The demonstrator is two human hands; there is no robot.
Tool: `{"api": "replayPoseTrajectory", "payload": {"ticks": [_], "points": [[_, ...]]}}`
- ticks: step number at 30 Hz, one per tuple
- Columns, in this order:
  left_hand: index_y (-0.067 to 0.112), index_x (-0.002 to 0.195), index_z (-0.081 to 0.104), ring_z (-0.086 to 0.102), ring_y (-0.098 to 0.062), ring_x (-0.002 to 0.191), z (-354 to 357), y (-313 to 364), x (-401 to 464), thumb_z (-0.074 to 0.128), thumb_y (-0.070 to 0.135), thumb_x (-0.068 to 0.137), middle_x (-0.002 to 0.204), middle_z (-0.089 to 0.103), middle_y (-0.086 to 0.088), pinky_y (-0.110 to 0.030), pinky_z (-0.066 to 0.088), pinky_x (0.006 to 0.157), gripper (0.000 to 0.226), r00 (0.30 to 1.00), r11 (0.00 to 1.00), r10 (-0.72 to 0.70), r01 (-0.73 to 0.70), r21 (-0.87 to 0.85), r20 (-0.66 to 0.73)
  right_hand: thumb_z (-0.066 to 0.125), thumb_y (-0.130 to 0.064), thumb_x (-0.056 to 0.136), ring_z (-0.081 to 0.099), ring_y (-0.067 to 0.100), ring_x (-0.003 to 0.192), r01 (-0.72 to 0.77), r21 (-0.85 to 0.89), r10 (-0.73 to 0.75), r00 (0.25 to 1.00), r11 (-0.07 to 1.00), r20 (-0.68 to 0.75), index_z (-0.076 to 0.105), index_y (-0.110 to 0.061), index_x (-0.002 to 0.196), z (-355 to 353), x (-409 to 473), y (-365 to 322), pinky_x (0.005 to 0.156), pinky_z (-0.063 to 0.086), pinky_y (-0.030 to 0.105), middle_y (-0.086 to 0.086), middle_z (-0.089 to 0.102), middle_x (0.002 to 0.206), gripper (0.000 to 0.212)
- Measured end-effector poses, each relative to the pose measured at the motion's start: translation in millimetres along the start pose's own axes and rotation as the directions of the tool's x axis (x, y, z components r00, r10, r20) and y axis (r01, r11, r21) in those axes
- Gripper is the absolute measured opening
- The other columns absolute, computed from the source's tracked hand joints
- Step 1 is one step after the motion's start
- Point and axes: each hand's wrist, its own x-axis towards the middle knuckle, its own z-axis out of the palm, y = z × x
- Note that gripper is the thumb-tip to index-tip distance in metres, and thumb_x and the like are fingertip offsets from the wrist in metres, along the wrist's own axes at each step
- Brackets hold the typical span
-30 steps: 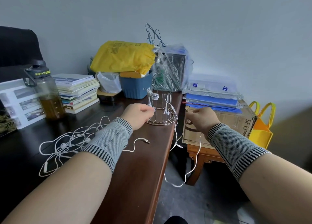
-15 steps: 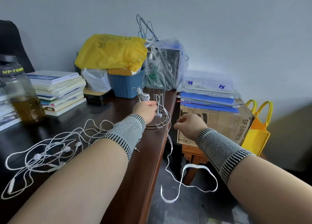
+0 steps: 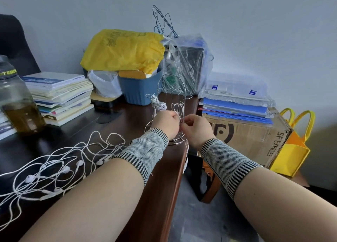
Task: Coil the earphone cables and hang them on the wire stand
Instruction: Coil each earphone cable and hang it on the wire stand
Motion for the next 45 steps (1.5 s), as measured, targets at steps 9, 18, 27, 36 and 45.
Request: {"api": "replayPoseTrajectory", "payload": {"ticks": [9,18,27,36,45], "points": [[0.026,0.087,0.069,0.06,-0.014,0.055,5,-4,-4,0.053,0.022,0.096,0.062,0.065,0.005,-0.027,0.05,0.058,0.02,1.0,0.999,0.017,-0.018,-0.032,-0.02,0.047,-0.014,0.095,0.053,0.023,0.056,0.041,0.24,-0.04,0.999,0.97,-0.012,0.063,-0.028,0.081,-2,-8,7,0.062,0.051,0.043,0.002,0.06,0.063,0.026],[0.015,0.069,0.065,0.047,-0.001,0.04,3,-10,-10,0.056,0.022,0.091,0.051,0.058,0.007,-0.019,0.039,0.046,0.025,1.0,0.997,0.029,-0.03,-0.068,-0.006,0.053,-0.021,0.094,0.043,0.002,0.043,0.046,0.247,-0.023,0.995,0.968,-0.096,0.069,-0.026,0.088,-7,-25,15,0.052,0.038,0.019,-0.008,0.059,0.059,0.018],[0.015,0.108,0.058,0.062,-0.028,0.078,11,-25,-11,0.04,0.018,0.1,0.092,0.066,-0.014,-0.042,0.054,0.08,0.021,0.997,0.98,-0.072,0.066,-0.188,-0.024,0.051,-0.025,0.093,0.048,0.01,0.056,-0.028,0.106,0.036,0.996,0.994,-0.076,0.065,-0.015,0.083,3,-20,22,0.06,0.045,0.028,-0.006,0.054,0.059,0.02],[0.005,0.119,0.06,0.058,-0.024,0.084,24,-18,-2,0.042,0.031,0.1,0.091,0.063,-0.005,-0.03,0.041,0.073,0.036,0.989,0.995,-0.091,0.094,0.019,-0.113,0.042,-0.029,0.099,0.045,0.011,0.056,0.033,0.115,-0.019,0.993,0.993,-0.117,0.051,-0.017,0.067,12,-18,24,0.056,0.035,0.028,-0.004,0.048,0.058,0.036],[-0.002,0.085,0.057,0.05,-0.027,0.068,14,-26,-20,0.04,0.023,0.099,0.083,0.064,-0.019,-0.038,0.041,0.063,0.034,0.978,0.986,-0.162,0.154,-0.066,-0.129,0.042,-0.025,0.097,0.053,0.018,0.063,0.015,0.19,0.005,0.995,0.982,-0.105,0.066,-0.008,0.083,14,-27,22,0.066,0.047,0.036,0.001,0.055,0.061,0.032]]}}
